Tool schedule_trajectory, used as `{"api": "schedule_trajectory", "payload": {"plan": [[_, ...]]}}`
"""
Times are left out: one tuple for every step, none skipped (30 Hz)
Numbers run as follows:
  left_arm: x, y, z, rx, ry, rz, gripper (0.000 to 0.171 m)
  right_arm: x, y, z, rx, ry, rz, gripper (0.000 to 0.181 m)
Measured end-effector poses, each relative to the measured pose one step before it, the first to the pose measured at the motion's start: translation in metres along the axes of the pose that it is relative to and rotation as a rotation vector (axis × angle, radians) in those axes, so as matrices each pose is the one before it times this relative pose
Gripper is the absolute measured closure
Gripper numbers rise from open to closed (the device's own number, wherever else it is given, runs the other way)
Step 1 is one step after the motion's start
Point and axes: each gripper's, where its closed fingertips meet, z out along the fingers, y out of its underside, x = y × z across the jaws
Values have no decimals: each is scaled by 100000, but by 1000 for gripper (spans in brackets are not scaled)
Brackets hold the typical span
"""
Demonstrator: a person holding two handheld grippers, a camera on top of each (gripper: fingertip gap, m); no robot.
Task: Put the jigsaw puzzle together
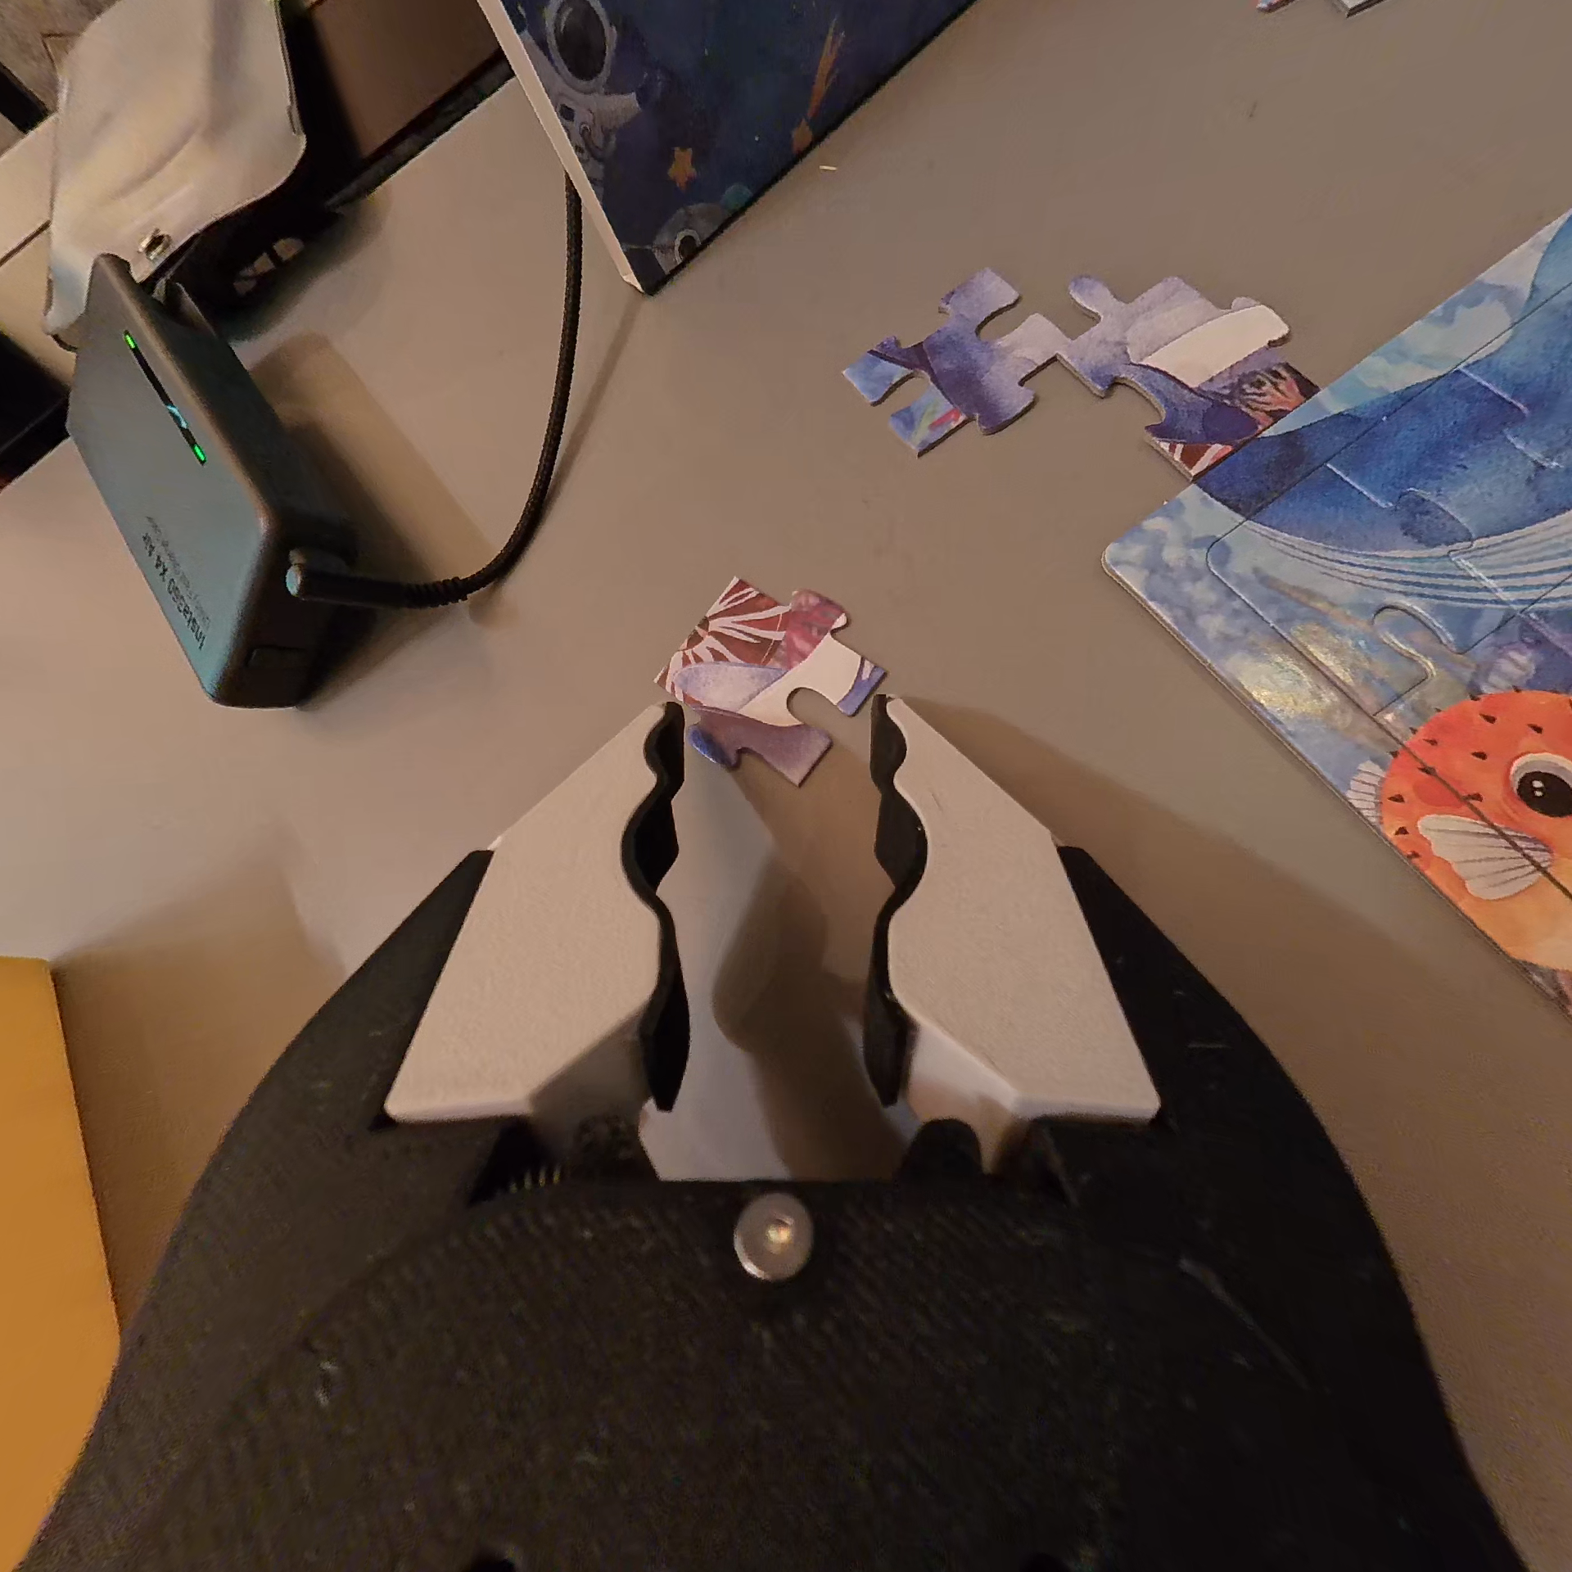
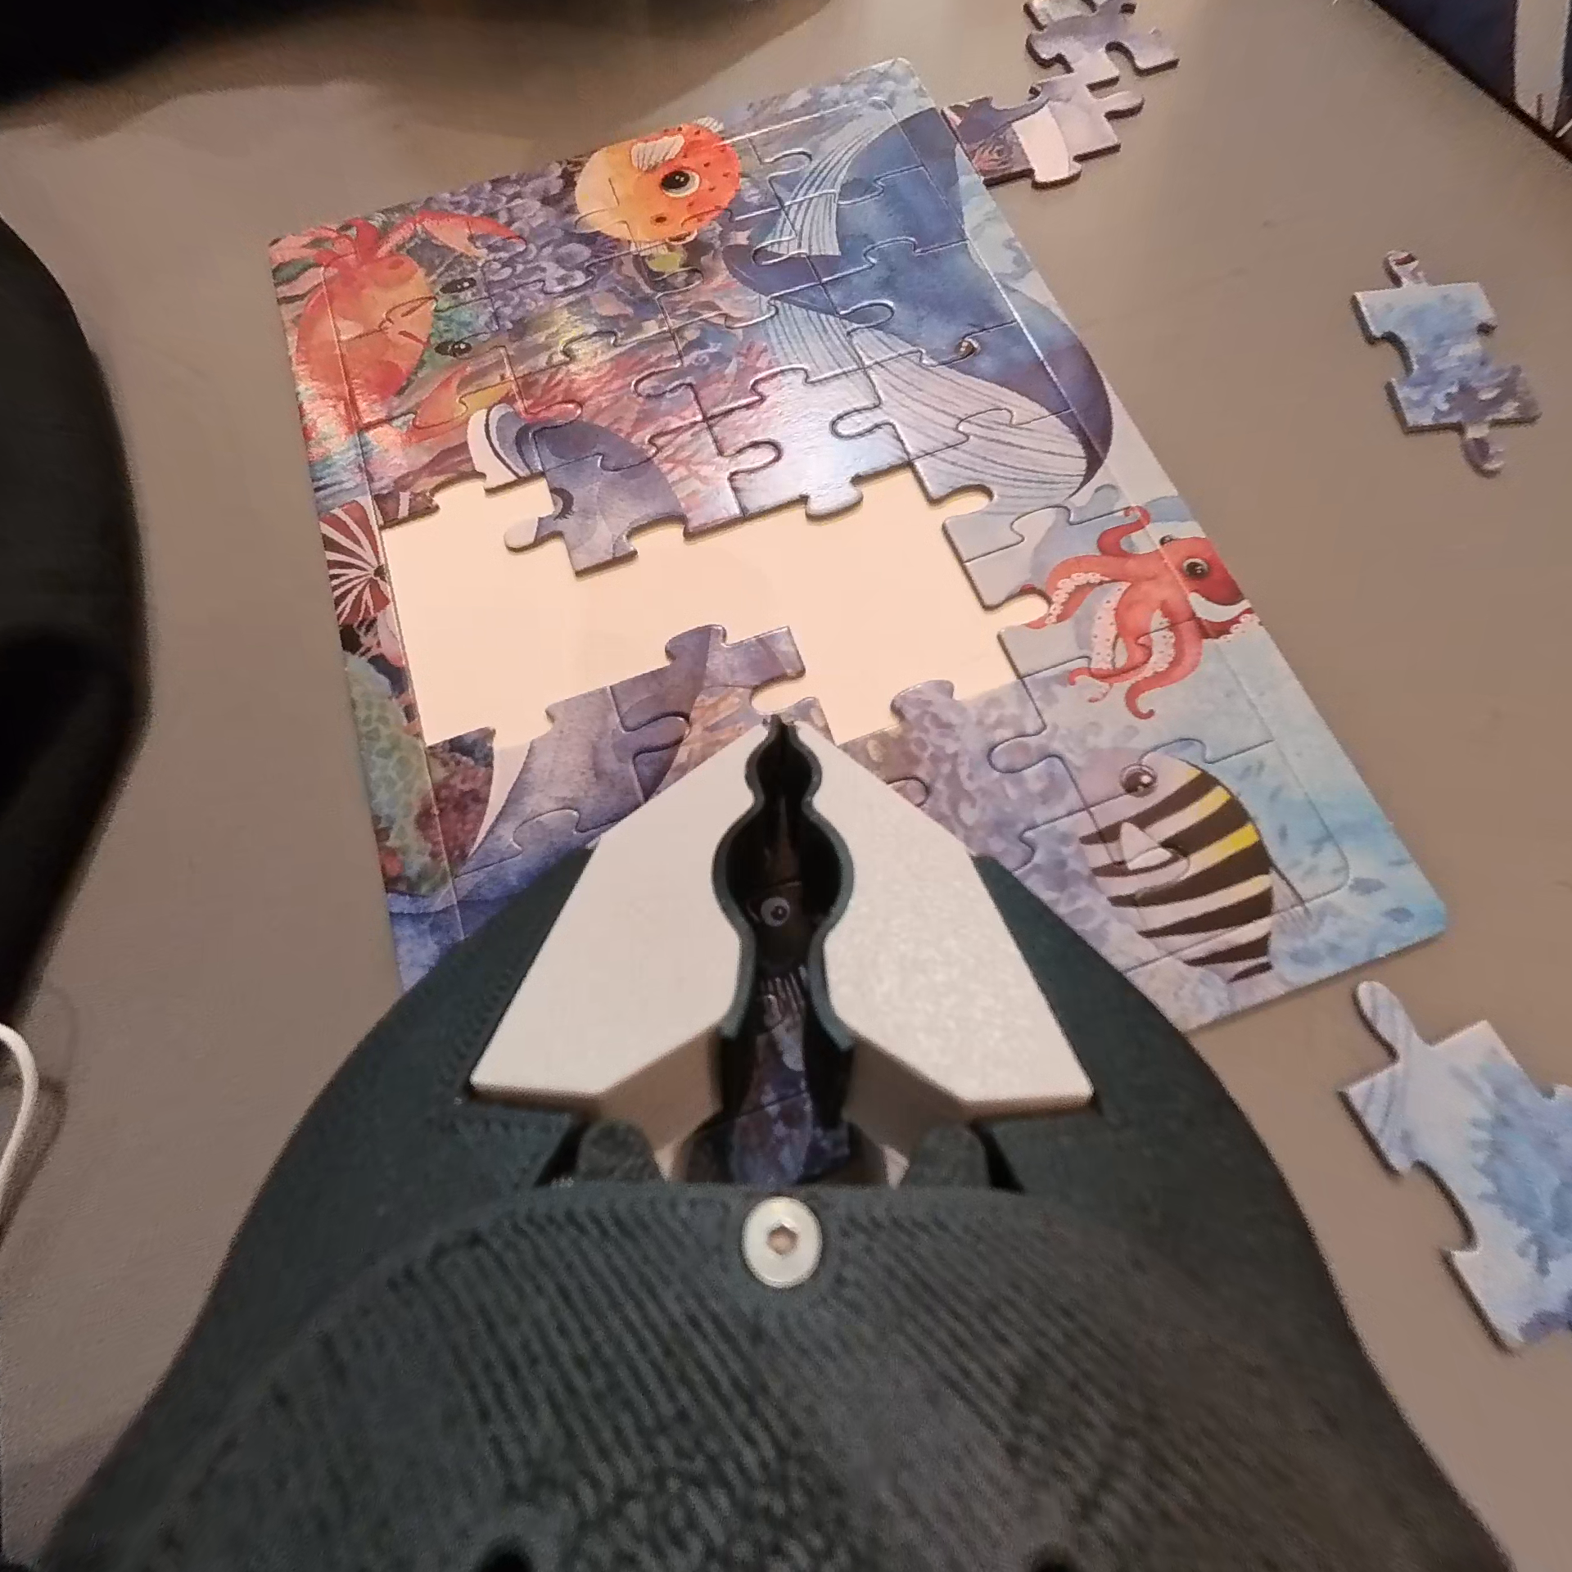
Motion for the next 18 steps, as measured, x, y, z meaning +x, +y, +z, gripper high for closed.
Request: {"api": "schedule_trajectory", "payload": {"plan": [[14,-6,-2,52,-213,302,128,4,-2,3,1,81,-96,181],[-2,-6,-7,36,-164,205,128,3,-2,3,1,77,-91,181],[15,-7,-2,17,-51,80,129,0,0,0,-2,0,0,181],[15,0,-7,6,-8,76,129,-5,-4,4,-1,-61,74,181],[7,0,5,18,-98,128,129,0,2,-3,-2,-59,73,181],[-1,-8,-2,24,-128,148,129,2,-4,4,-1,-31,38,181],[7,-5,4,32,-169,188,129,1,0,0,-1,4,-6,181],[2,-3,-13,35,-183,204,129,4,0,0,0,19,-24,181],[0,-6,-7,33,-157,177,129,-1,-8,-7,0,-3,0,181],[5,-1,5,23,-112,135,129,4,-4,4,1,-18,21,181],[0,-4,-1,11,-63,71,129,-5,0,0,-1,-20,25,181],[-4,-1,0,5,-20,14,129,4,-3,4,-2,-19,22,181],[0,0,0,-2,-5,-10,129,-3,0,0,1,-13,15,181],[7,1,-1,-10,2,-91,129,4,4,10,0,-20,26,181],[3,-7,-3,-27,27,-116,129,7,1,-3,1,-32,37,181],[-6,5,1,-16,24,-70,129,-2,-4,4,2,-45,55,181],[7,10,2,-80,40,-318,129,4,1,-3,1,-40,54,181],[44,17,-1,-129,274,-372,130,-6,0,0,2,-24,31,181]]}}
